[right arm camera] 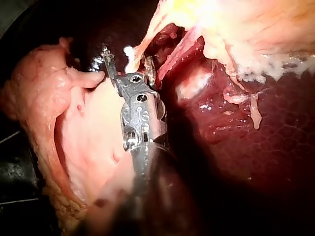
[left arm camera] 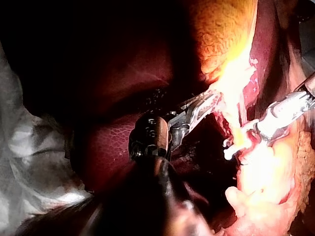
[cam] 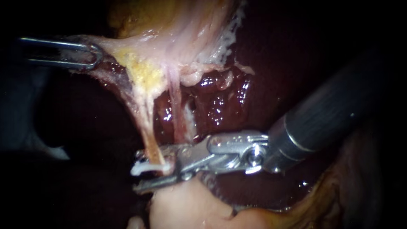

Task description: Going back first clip left tube

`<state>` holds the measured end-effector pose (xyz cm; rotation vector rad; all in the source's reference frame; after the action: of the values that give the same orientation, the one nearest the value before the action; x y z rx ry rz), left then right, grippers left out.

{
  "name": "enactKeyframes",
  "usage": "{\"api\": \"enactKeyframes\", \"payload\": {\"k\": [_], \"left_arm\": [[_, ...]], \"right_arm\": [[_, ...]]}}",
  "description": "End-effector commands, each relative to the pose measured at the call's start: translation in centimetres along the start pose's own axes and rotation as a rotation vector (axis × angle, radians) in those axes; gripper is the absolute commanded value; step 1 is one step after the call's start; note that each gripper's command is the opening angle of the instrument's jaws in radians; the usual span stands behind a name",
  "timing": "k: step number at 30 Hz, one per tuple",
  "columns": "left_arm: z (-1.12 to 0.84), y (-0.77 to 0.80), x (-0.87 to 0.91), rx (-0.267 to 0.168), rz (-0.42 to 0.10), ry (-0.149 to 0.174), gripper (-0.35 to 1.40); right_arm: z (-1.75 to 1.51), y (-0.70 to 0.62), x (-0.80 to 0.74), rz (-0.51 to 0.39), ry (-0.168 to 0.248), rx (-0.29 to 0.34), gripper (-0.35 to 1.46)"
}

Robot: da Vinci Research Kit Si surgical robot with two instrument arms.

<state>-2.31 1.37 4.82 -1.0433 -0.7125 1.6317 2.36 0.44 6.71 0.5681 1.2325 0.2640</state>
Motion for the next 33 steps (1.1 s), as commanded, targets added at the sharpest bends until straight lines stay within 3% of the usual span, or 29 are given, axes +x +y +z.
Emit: {"api": "enactKeyframes", "payload": {"k": [1, 9, 16, 23, 33], "left_arm": [[0.0, 0.0, 0.0, 0.0, 0.0, 0.0, -0.35], [-0.01, 0.0, 0.0, 0.0, 0.0, 0.0, -0.35], [-0.01, 0.0, -0.01, 0.0, 0.001, 0.0, -0.35], [-0.01, -0.01, -0.01, 0.0, 0.001, 0.0, -0.35], [0.01, -0.03, -0.01, 0.0, 0.002, 0.0, -0.35]], "right_arm": [[-0.05, 0.0, 0.02, -0.009, 0.001, -0.01, 0.49], [-0.58, -0.01, 0.21, -0.097, -0.001, -0.061, 0.5], [-1.38, -0.06, 0.37, -0.155, -0.009, -0.077, 0.5], [-1.85, -0.12, 0.35, -0.186, -0.011, -0.024, 0.5], [-2.09, -0.09, 0.26, -0.2, -0.013, -0.026, 0.5]]}}
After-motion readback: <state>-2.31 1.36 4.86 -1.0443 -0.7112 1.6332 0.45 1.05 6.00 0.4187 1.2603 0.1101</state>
